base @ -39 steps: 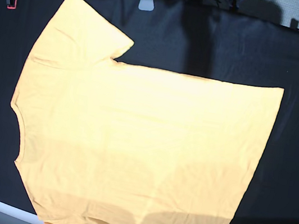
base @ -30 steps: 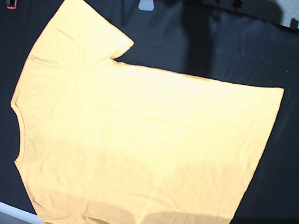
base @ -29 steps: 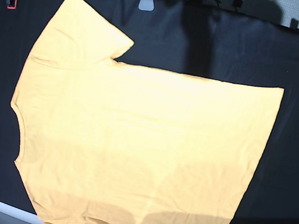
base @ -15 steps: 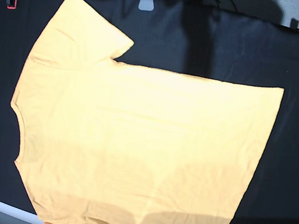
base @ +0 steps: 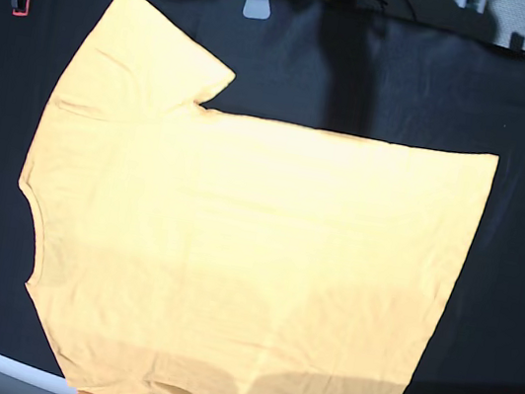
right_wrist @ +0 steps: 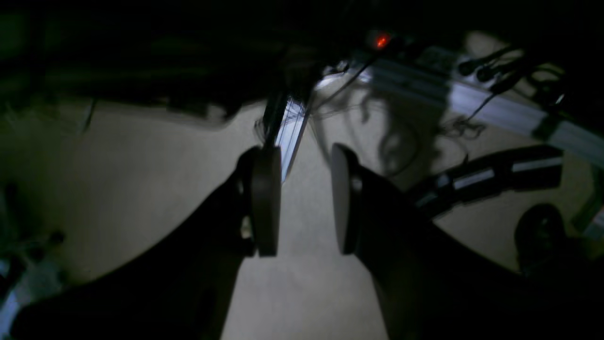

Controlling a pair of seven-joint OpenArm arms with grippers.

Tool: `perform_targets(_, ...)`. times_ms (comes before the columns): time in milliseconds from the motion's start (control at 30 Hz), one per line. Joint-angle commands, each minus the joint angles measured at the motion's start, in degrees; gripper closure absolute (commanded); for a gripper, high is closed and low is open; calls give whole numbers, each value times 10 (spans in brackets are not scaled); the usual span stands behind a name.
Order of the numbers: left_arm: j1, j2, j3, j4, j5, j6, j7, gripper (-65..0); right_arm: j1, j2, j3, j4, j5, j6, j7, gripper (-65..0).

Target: Layout the t-shirt on the table in an organized manner, then fold the t-shirt properly

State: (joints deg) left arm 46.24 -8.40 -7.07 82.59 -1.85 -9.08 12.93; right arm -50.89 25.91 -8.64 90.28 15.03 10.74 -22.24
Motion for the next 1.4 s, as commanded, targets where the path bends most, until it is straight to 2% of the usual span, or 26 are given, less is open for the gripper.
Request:
perform_targets(0,22,-10,0,30,-1,1,-4,-93,-23,17,4,34,6,4,-3,-180)
perform_targets(167,83,-62,0,142,4,1,12,-93,-102,78,37,168,6,4,-40,-180)
perform_targets(267,98,-96,0,203,44,1,37,-93,-138,103,80,236,4,4,-49,-180)
perform_targets(367,97,-130,0,259,88,1,64,-93,-152,118,131,295,4,5,-76,-180)
perform_targets(467,98,-165,0,314,126,1,68,-93,-152,124,181,343,2,5,-91,-180)
perform_targets(567,96,-200,0,362,161,1,55,-93,-148,127,232,381,2,6,-85,-180)
perform_targets(667,95,-240,0,389,194,1,10,-93,-147,137,274,407,2,6,-73,-180)
perform_targets(767,71,-271,0,390,207,-18,-8,-108,-147,145,305,418,2,6,-73,-180)
perform_targets(867,23,-292,0,383,224,-54,-9,-171,-146,147,324,419,-6,6,-59,-180)
perform_targets(933,-12,-303,1,374,221,-77,-12,-202,-145,147,326,419,-36,6,-51,-180)
perform_targets(1033,-59,-318,1,347,206,-96,-33,-207,-145,147,326,419,-77,5,-52,-180)
perform_targets(1200,-125,-319,23,275,194,-106,-41,-207,-145,147,326,419,-93,4,-56,-180)
perform_targets(1367,-197,-327,125,200,250,-105,-29,-207,-116,147,326,419,-93,4,-55,-180)
